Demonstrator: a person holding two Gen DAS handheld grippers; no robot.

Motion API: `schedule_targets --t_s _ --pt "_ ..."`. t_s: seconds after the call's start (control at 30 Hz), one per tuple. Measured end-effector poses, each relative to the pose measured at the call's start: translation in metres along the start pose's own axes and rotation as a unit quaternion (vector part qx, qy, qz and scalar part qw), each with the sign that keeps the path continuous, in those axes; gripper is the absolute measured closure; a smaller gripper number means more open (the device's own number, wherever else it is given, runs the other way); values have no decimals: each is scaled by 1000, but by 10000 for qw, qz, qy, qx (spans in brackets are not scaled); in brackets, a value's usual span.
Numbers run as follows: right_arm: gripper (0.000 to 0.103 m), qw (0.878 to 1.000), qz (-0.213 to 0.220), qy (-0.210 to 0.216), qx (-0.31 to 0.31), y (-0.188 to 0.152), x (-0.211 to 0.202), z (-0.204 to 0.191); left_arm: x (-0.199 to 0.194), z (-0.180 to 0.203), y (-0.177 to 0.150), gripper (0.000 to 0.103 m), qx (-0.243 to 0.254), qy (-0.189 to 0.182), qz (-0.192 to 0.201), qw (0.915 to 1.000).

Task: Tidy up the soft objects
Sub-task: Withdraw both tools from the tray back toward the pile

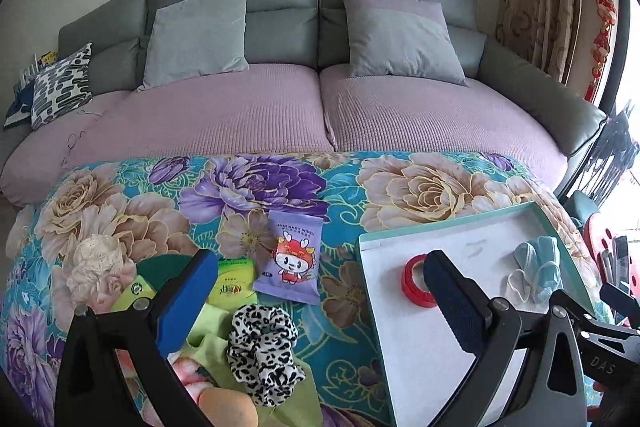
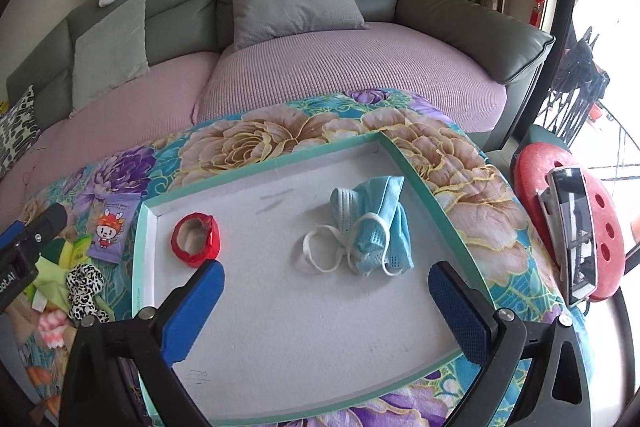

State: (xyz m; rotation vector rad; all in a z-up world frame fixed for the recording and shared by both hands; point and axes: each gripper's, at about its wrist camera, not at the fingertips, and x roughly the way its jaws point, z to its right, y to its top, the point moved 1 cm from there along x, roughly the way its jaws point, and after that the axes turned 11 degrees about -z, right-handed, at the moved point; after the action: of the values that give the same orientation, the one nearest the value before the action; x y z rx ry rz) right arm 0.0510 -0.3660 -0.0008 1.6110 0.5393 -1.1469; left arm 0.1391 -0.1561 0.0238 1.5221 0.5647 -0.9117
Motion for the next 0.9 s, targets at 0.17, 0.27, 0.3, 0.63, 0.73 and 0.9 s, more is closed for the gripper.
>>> schedule_targets --t_s 0.17,0.27,0.3,0.63,0.73,0.9 --pt "0 9996 293 24 -44 -7 -14 -9 -8 -15 -17 1 -168 -214 -138 9995" --pt "0 9991 356 164 -149 -12 -18 -20 -13 -26 -25 1 -260 -142 -133 9995" --pt "0 9990 328 256 -176 -14 -18 -24 -15 -29 -27 1 -260 -63 -125 9996" --pt "0 9912 151 1124 -680 -38 -27 -86 -44 -81 -37 1 -683 345 118 9970" --pt "0 9877 27 1259 -928 -43 -27 -111 -52 -103 -41 1 -881 419 92 9952" --pt "0 9820 -134 1467 -1182 -50 -26 -144 -67 -151 -50 1 -1407 678 153 9876"
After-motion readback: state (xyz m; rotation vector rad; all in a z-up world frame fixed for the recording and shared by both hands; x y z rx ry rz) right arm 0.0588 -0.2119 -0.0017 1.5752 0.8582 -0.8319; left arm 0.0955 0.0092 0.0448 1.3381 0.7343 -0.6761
